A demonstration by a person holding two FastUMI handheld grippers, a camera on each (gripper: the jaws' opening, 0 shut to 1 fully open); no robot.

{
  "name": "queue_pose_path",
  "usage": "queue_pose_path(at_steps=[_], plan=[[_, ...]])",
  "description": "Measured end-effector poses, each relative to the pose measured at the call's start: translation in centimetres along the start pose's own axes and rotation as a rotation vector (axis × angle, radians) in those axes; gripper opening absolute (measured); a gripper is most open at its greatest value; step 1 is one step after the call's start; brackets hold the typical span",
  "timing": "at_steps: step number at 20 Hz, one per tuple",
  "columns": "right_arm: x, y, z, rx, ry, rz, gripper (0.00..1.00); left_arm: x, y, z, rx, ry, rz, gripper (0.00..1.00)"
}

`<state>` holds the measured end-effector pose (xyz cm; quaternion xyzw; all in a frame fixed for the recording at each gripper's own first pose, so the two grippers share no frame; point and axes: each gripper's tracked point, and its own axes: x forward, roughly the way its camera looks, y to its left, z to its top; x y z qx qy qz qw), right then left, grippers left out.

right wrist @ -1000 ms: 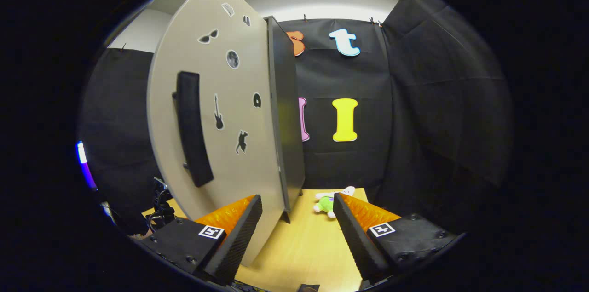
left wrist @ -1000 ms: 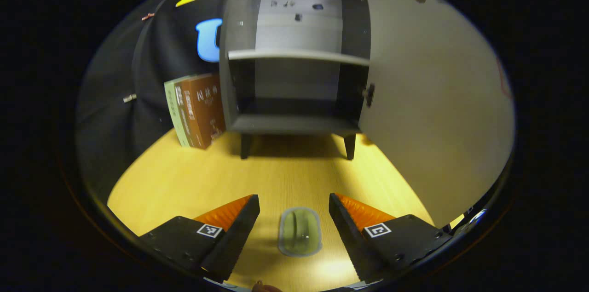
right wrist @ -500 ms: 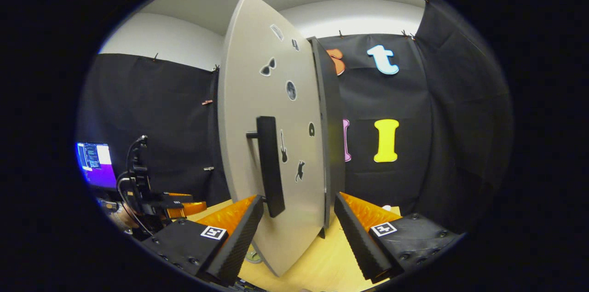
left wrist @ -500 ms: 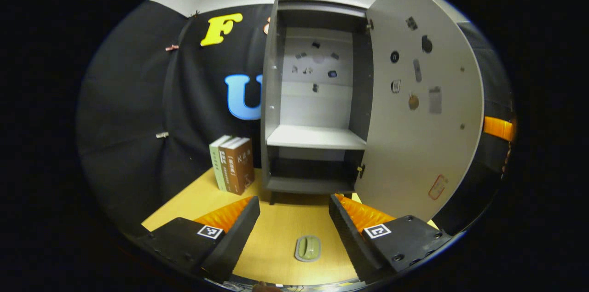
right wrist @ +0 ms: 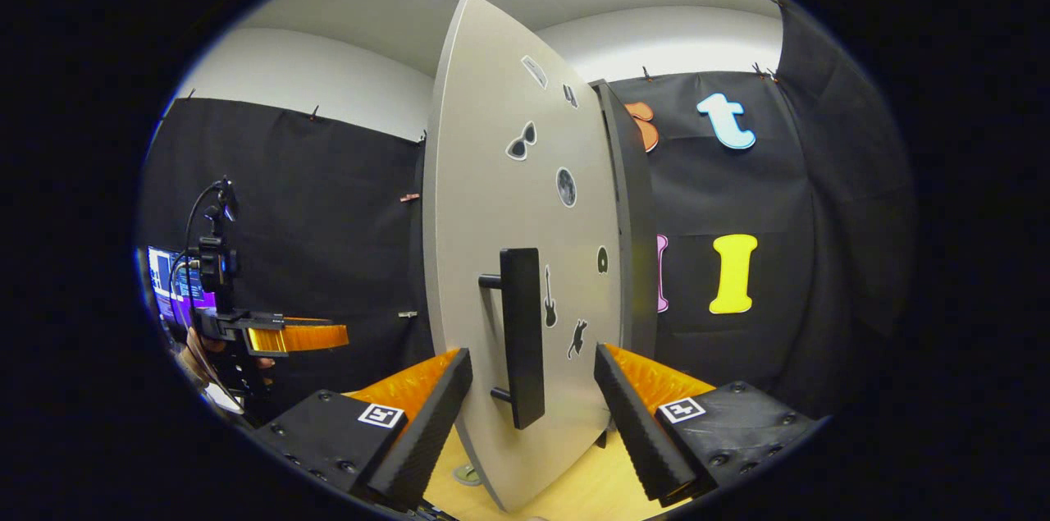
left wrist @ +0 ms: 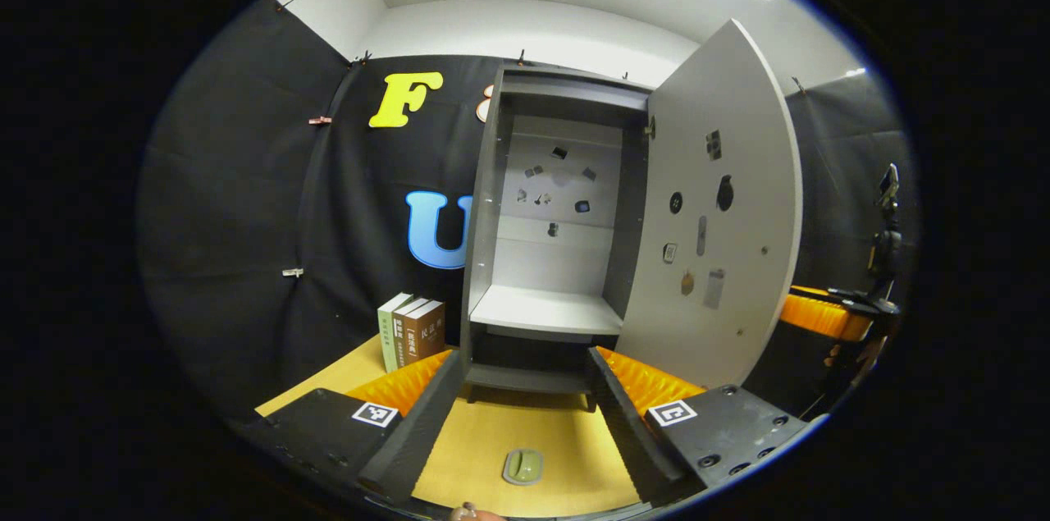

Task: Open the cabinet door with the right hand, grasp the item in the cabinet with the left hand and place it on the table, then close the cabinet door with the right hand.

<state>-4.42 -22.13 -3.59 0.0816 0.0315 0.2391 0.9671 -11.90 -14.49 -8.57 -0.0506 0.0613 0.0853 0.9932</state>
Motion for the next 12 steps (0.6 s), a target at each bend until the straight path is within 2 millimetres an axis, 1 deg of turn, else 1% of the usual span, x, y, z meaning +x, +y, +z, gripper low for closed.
queue_pose_path(at_steps=[1,2,3,6,8,11,12], plan=[[0.2,0.2,0.0,-0.001,-0.002,0.008,0.95,-0.2,0.6,-0.2,0.011,0.002,0.014,0.95],[0.4,0.4,-0.1,0.000,0.001,0.014,0.98,-0.2,1.2,-0.4,0.021,0.010,0.026,0.95],[0.6,0.6,-0.1,0.001,0.002,0.016,0.98,0.1,1.6,-0.8,0.026,0.019,0.030,0.93],[1.6,2.1,-0.5,-0.006,0.013,0.010,0.98,2.0,2.6,-1.5,0.002,0.035,-0.009,0.94],[2.5,3.7,-0.9,-0.017,0.019,0.000,0.98,3.3,3.4,-1.4,0.007,0.033,-0.056,0.95],[4.4,6.7,-1.7,-0.023,0.013,-0.043,0.98,5.2,5.8,-0.9,0.061,0.031,-0.117,0.94],[5.5,7.5,-2.0,-0.021,0.006,-0.065,0.98,5.8,6.9,-0.6,0.084,0.031,-0.132,0.93]])
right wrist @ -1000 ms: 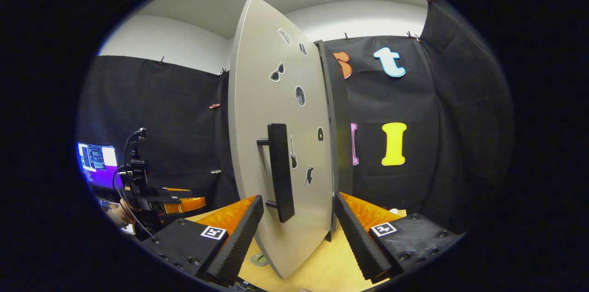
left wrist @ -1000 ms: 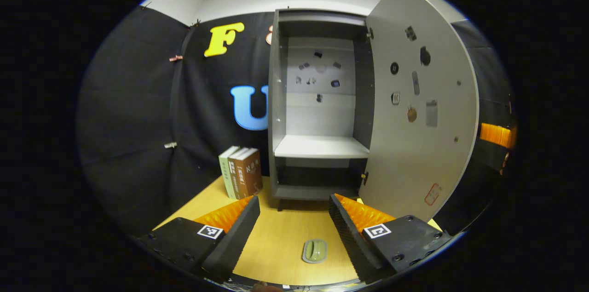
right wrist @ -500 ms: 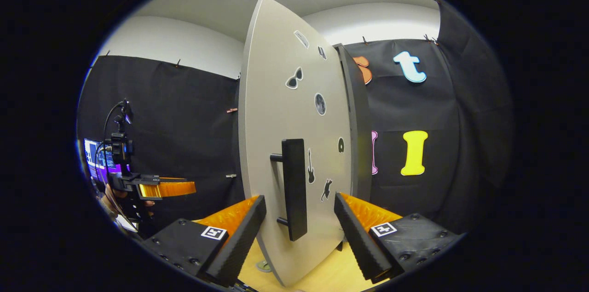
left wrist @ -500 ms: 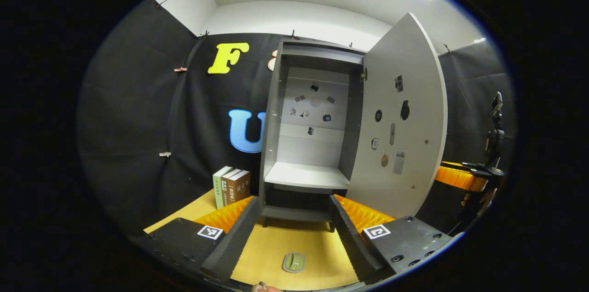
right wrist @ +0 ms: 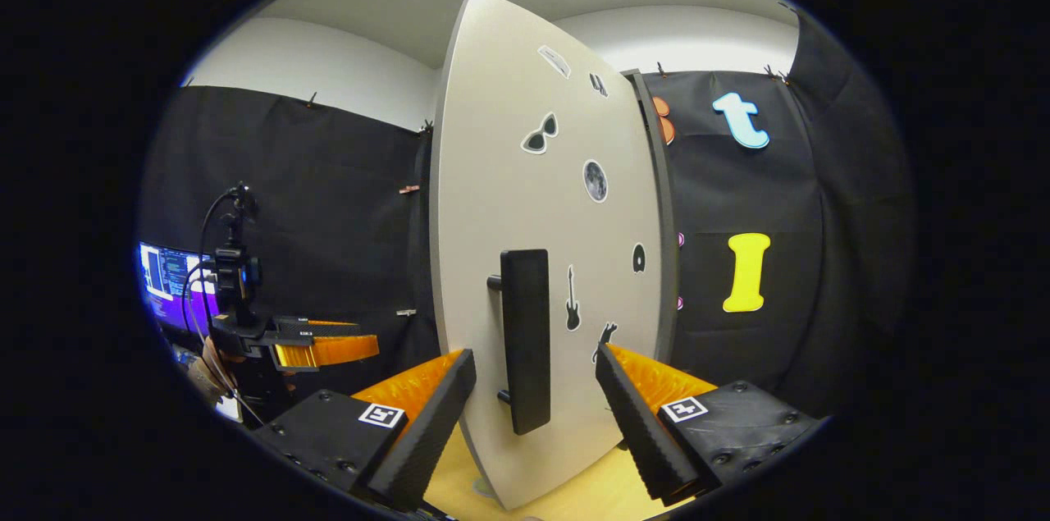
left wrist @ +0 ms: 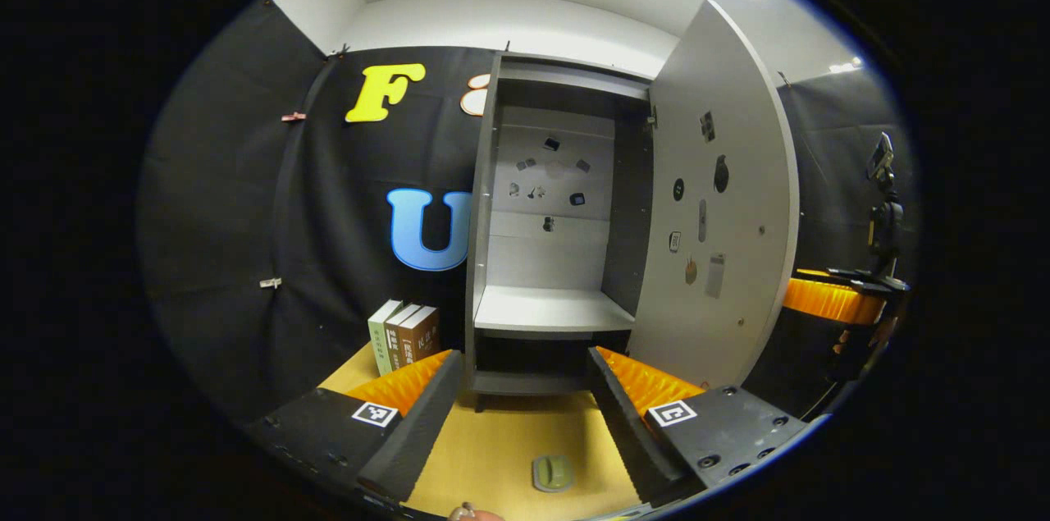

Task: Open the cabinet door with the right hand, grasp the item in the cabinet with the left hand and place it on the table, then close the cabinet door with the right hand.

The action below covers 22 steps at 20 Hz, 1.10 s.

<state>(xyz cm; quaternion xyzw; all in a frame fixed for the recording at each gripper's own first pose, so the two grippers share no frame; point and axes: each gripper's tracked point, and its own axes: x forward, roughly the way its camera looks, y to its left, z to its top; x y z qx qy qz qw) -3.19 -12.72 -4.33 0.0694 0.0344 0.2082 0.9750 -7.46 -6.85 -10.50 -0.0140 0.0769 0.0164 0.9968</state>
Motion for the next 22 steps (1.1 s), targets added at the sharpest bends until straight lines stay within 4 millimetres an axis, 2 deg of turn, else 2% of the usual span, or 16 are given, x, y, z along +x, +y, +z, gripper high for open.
queue_pose_path(at_steps=[3,6,8,10,11,13,15,19,22], plan=[[3.9,3.1,-0.9,-0.002,-0.021,-0.059,0.98,1.8,2.9,1.1,0.053,-0.009,-0.075,0.94],[8.4,6.5,-2.1,-0.008,-0.034,-0.089,0.98,3.2,5.7,1.3,0.089,-0.010,-0.121,0.95],[10.5,8.5,-3.2,0.015,-0.031,-0.087,0.98,3.9,6.0,1.0,0.062,-0.004,-0.184,0.96],[11.0,9.9,-3.3,0.026,-0.034,-0.092,0.98,4.2,6.0,0.7,0.036,0.010,-0.248,0.94],[10.7,9.9,-3.2,0.016,-0.033,-0.112,0.98,4.6,6.2,0.8,0.036,0.013,-0.267,0.96],[9.9,8.9,-2.6,-0.009,-0.055,-0.179,0.98,5.3,5.9,1.1,0.042,0.012,-0.304,0.95],[9.7,7.2,-1.9,-0.020,-0.070,-0.263,0.98,5.8,4.8,1.8,0.032,-0.020,-0.347,0.95],[7.0,3.0,0.2,-0.151,-0.112,-0.457,0.98,6.6,2.0,3.4,-0.028,-0.050,-0.389,0.94],[6.0,2.4,1.1,-0.176,-0.127,-0.471,0.98,7.1,0.5,4.3,-0.022,-0.077,-0.355,0.95]])
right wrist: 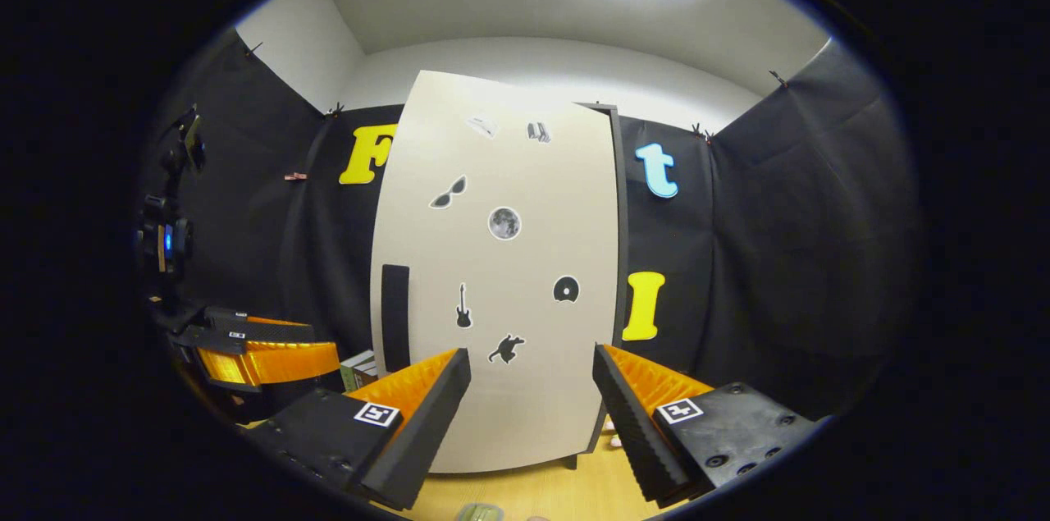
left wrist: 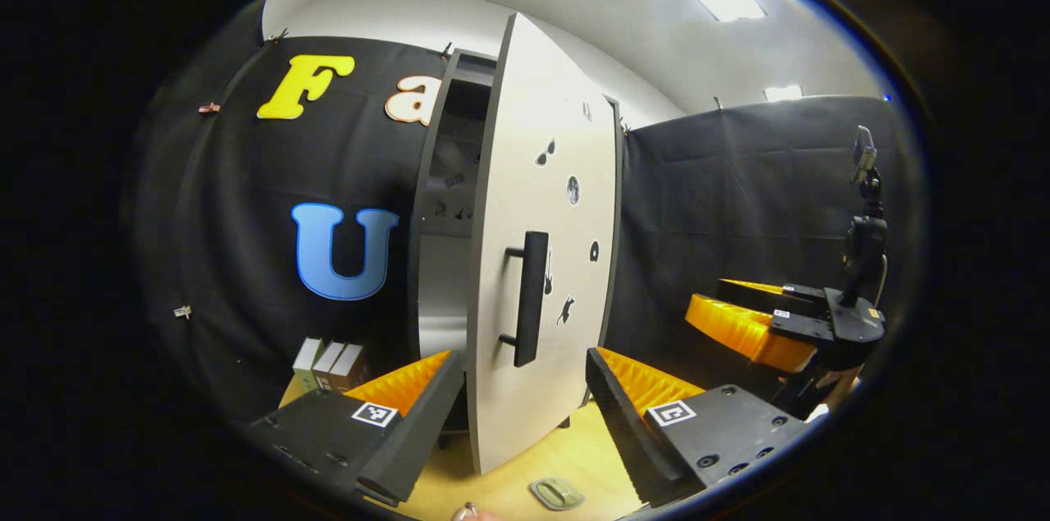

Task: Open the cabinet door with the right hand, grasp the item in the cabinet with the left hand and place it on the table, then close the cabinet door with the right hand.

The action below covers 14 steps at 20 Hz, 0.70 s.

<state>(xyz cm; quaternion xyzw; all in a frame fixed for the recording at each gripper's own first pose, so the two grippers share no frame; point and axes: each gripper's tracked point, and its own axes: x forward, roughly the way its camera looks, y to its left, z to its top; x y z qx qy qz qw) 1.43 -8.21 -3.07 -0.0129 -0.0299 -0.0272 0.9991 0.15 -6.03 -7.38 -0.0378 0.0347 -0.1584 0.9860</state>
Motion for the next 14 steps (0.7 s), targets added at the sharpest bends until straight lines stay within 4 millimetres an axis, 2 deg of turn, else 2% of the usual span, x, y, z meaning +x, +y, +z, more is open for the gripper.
queue_pose_path(at_steps=[4,6,10,14], plan=[[-0.1,-1.1,0.2,0.008,0.007,0.020,0.97,0.5,-1.2,-0.8,0.013,0.016,0.025,0.95],[0.0,-1.1,0.1,0.018,0.008,0.032,0.95,0.8,-1.3,-0.3,0.017,0.003,0.037,0.95],[0.5,-1.2,0.3,0.036,0.002,0.055,0.98,1.2,-0.7,1.2,0.027,-0.040,0.080,0.95],[0.6,-1.7,0.8,0.062,-0.010,0.052,0.98,1.5,-0.9,1.3,0.010,-0.050,0.077,0.95]])
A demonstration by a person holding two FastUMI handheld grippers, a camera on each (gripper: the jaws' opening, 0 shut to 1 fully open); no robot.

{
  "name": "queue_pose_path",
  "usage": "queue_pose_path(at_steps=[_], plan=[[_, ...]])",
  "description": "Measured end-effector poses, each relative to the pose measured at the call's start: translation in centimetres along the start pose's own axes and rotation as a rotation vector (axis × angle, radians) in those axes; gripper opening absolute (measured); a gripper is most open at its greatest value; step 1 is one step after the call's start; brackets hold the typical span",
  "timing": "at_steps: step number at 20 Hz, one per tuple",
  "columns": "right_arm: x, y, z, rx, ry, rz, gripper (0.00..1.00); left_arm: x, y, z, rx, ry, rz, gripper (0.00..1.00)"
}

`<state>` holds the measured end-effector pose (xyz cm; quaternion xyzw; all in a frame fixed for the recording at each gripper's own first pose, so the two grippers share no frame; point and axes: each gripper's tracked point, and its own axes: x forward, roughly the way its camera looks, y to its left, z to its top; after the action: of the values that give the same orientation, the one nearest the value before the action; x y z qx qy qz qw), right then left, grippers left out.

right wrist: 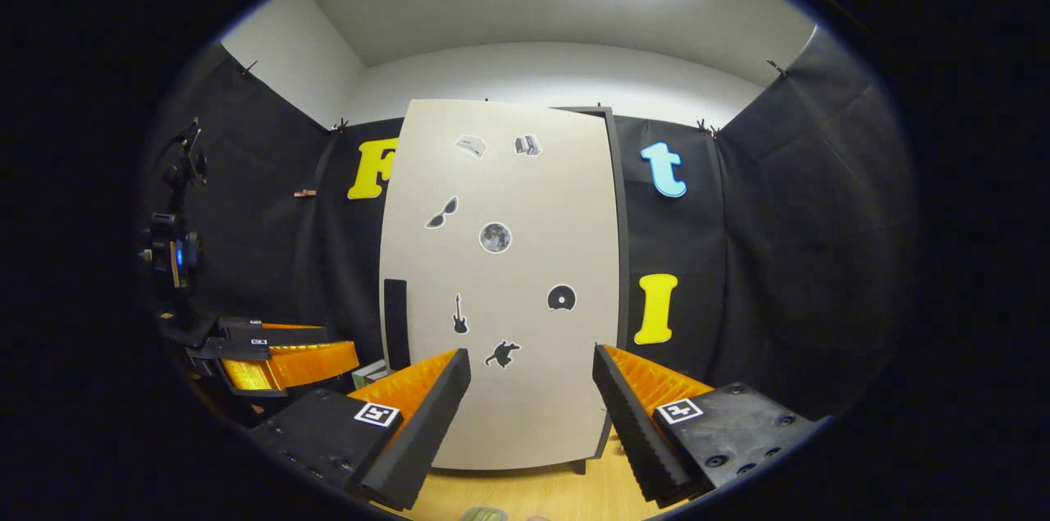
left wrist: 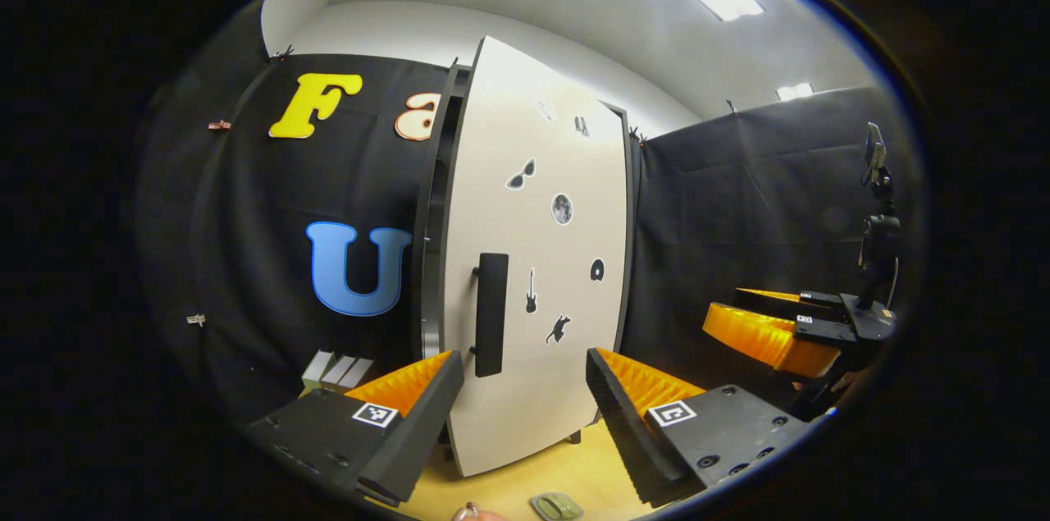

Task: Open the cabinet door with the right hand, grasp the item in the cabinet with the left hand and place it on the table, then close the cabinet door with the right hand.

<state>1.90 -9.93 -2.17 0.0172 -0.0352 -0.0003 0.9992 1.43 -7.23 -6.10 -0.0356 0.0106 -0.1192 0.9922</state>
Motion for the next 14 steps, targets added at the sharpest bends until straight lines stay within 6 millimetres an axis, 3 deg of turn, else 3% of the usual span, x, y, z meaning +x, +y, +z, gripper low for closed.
queue_pose_path(at_steps=[14], plan=[[-0.62,-0.54,-0.40,0.026,0.015,-0.011,0.98,-0.14,-0.24,0.29,0.031,-0.010,0.015,0.95]])
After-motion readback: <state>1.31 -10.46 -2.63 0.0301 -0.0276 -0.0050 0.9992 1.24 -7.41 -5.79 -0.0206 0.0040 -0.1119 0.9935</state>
